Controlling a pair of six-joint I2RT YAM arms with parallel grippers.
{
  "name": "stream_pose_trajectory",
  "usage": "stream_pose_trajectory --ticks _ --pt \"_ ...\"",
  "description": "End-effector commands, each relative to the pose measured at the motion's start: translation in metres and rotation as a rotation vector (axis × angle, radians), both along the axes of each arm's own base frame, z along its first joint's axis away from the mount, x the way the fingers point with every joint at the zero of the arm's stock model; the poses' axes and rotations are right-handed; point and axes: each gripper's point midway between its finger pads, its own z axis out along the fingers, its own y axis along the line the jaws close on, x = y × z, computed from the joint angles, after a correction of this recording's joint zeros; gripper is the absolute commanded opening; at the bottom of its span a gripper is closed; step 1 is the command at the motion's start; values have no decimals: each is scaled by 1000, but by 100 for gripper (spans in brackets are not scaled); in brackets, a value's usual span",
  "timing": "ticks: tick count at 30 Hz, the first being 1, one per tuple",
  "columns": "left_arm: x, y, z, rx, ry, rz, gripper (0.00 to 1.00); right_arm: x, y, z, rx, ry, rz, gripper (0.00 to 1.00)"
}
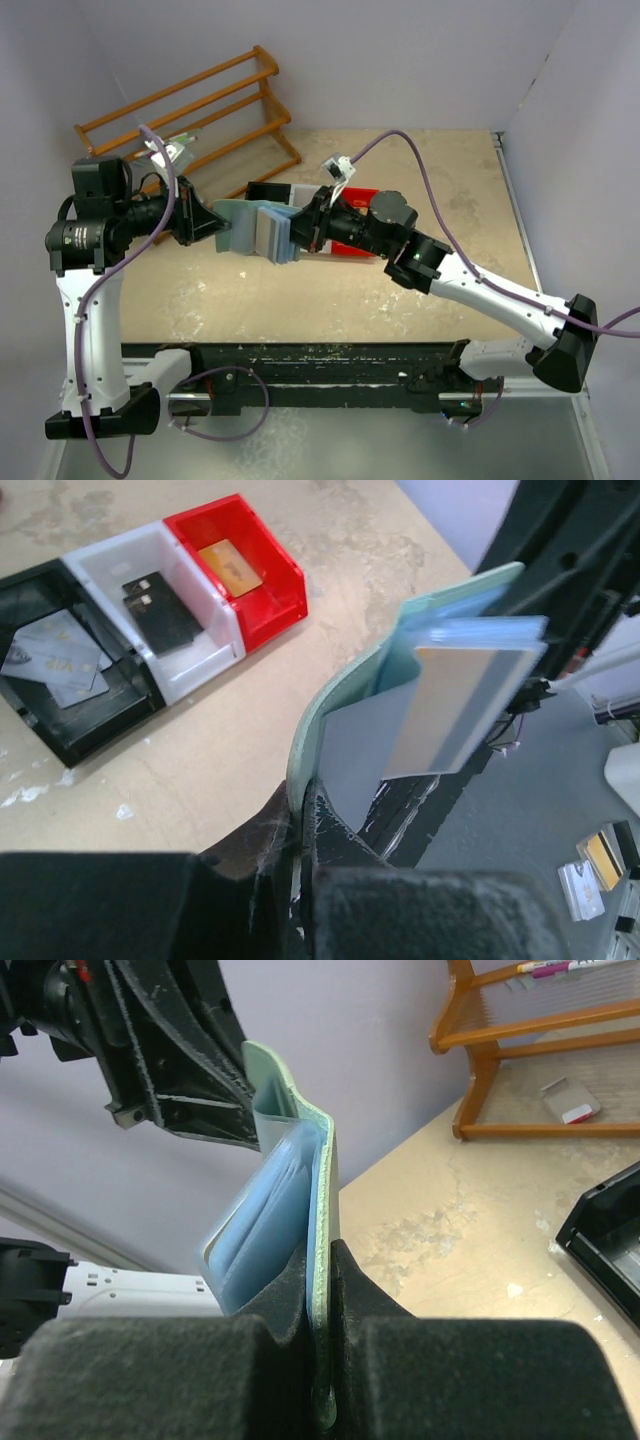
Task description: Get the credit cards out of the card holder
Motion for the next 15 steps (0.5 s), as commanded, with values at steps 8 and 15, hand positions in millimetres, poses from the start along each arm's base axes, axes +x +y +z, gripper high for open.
stream_pose_trajectory --ticks 8,15 --pt "-11 -8 3 -19 -42 -101 62 13 -11 42 14 -12 -109 0" --pt "-25 -12 16 -22 -106 -139 75 24 -18 46 -14 -40 -177 0"
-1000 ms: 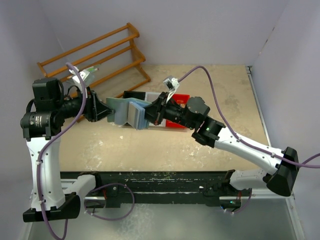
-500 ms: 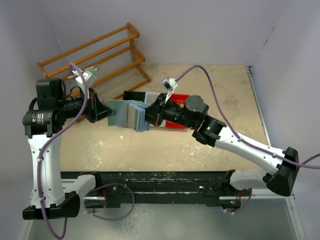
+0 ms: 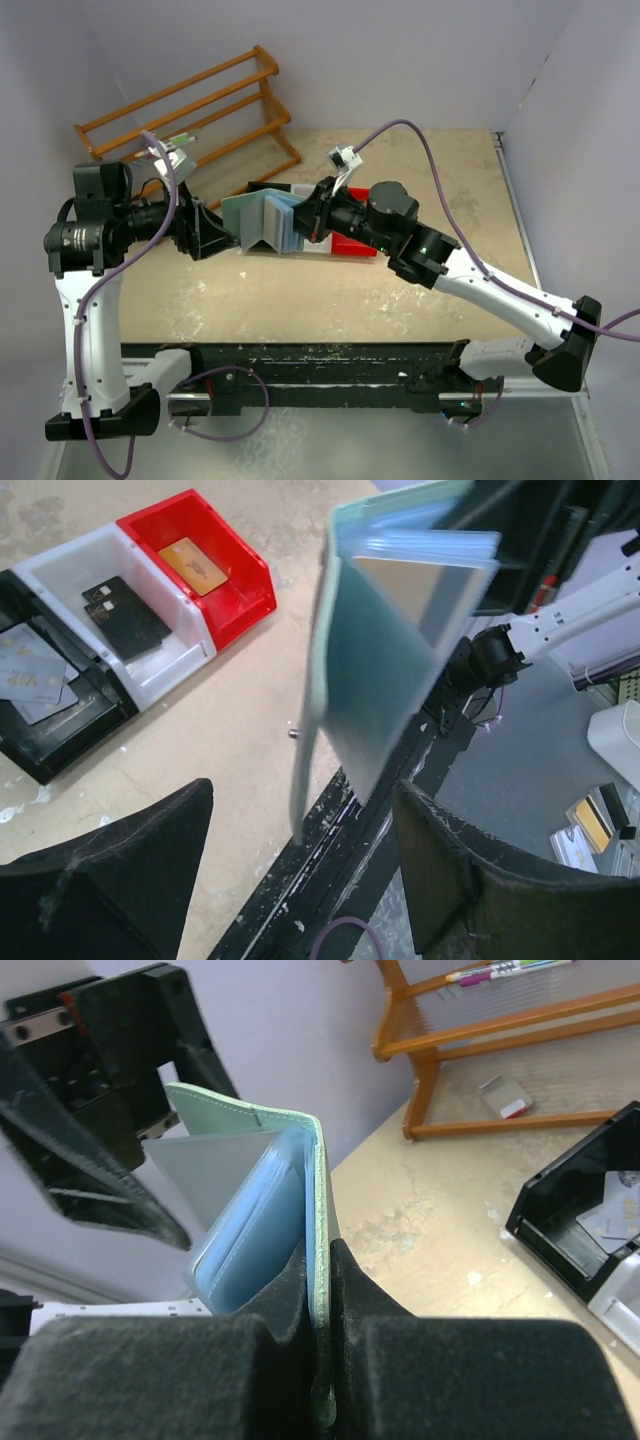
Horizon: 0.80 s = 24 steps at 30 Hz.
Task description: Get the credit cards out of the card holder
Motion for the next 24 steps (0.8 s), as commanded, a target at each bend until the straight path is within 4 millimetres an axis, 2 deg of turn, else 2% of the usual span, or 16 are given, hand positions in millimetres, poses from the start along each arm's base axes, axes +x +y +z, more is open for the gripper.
stream_pose_trajectory --ticks 1,6,8,10,16,19,24 --pt "-15 -8 22 -33 -95 -74 76 9 -8 36 43 -69 -64 0" --pt "-9 -4 33 -17 -180 -21 78 10 -8 39 50 -57 -75 0" --pt "-7 -3 38 -10 -237 5 90 11 -5 39 54 -45 -79 0" --pt "-5 -2 40 -14 -265 20 94 13 -2 38 58 -31 -83 0" --pt "8 -1 25 -18 -231 33 96 16 8 43 88 -9 -87 0" --pt "13 1 23 -9 -239 50 97 19 13 44 90 3 -95 0" --pt "10 -3 20 -42 -205 25 99 23 19 41 92 17 -102 0"
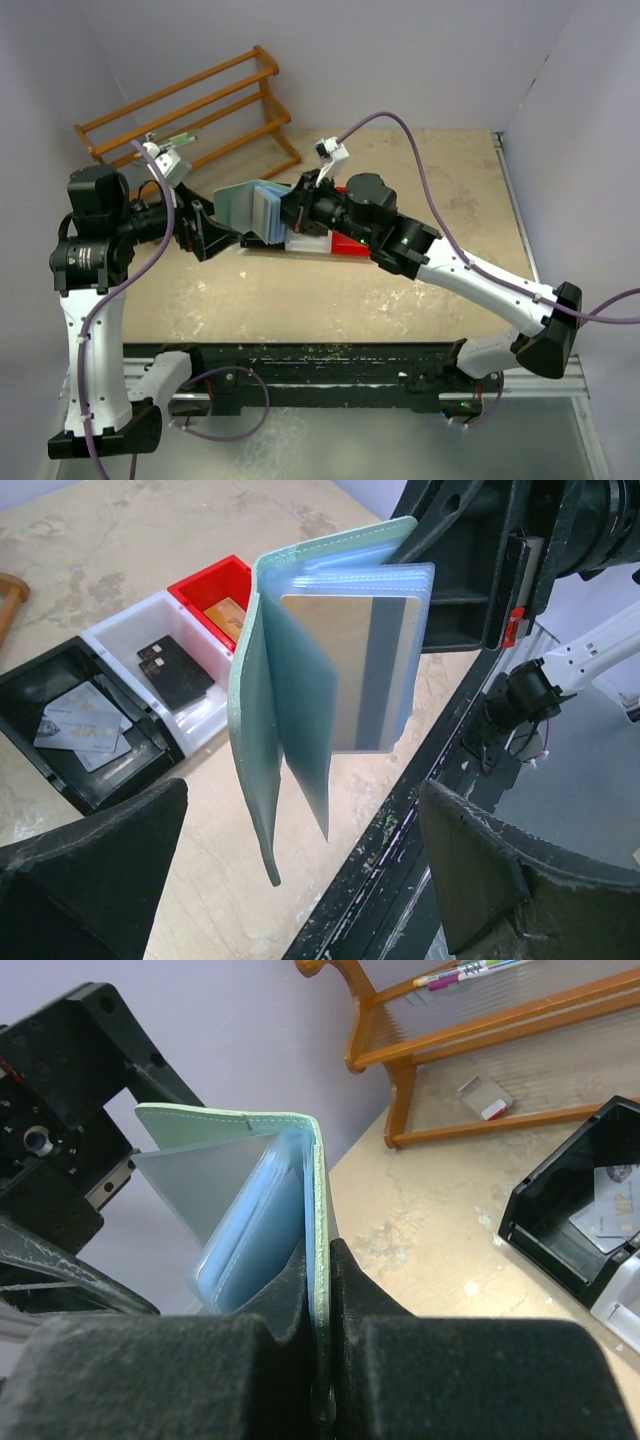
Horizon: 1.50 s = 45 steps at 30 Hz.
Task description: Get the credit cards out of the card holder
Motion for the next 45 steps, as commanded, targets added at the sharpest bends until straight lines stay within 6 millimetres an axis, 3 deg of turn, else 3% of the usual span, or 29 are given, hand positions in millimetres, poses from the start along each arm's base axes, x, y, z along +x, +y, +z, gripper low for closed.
stream_pose_trajectory --ticks 1,25,32,45 --pt "2 -3 4 -25 -25 -11 99 1 2 44 115 -37 -22 0" --pt "20 1 -20 -16 15 56 99 7 36 27 93 4 -33 0" --pt "12 -2 -19 -16 14 25 99 8 38 25 93 5 -39 0" --pt "30 1 -30 -9 34 83 100 7 44 26 96 7 -40 0"
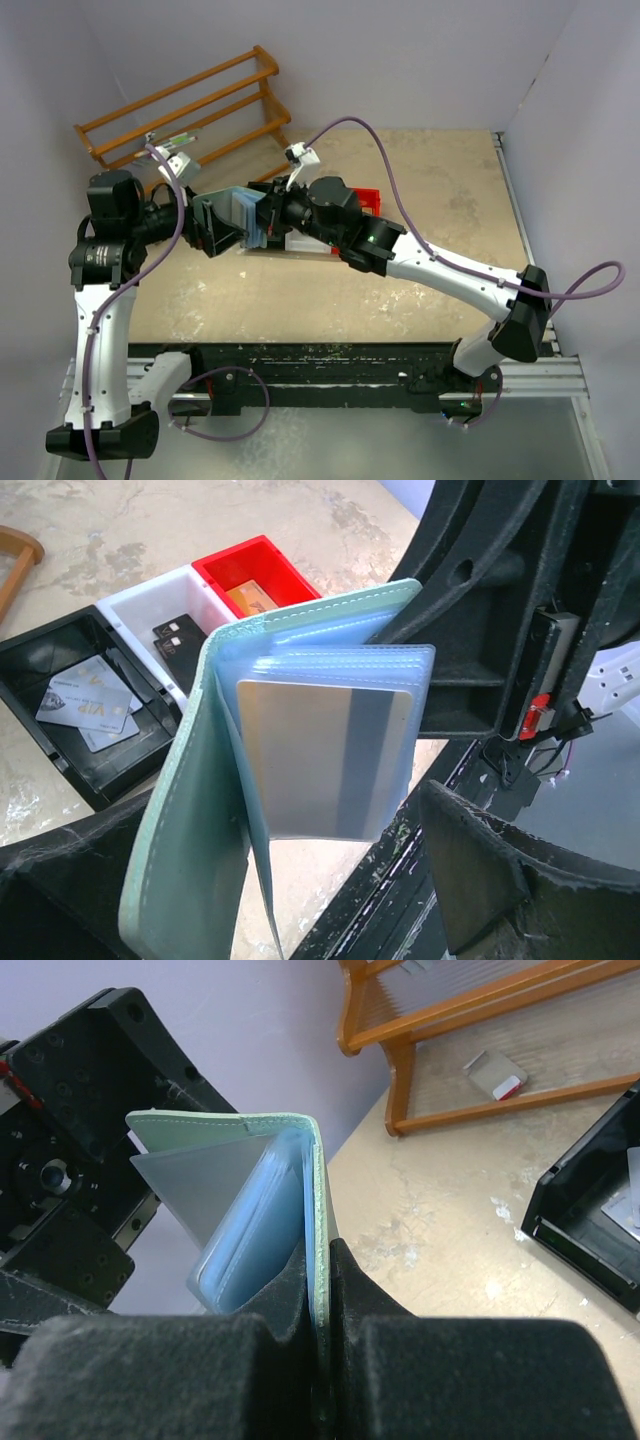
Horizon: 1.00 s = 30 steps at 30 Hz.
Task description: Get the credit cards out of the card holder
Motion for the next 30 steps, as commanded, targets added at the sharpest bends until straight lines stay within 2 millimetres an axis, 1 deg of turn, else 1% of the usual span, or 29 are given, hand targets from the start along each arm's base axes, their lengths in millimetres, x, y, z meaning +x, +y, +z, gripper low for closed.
stream_pose_trajectory --ticks 1,4,16,21,24,27,30 --pt "8 1 4 10 -36 22 100 0 -3 52 123 -59 -21 0" --pt "9 5 3 33 -42 44 99 -1 -4 52 123 -61 -22 0" --pt "12 19 14 92 -86 141 94 -4 -15 57 137 -75 -33 0" --pt "5 17 26 81 -121 135 93 -5 -19 57 141 -78 -41 0" --pt "1 18 25 92 -114 129 92 -10 -20 55 141 -75 -18 0" --pt "-3 19 23 102 -119 133 88 -16 -20 54 155 -61 6 0" --pt "-5 19 27 106 -136 137 82 -18 -21 55 168 -58 13 0"
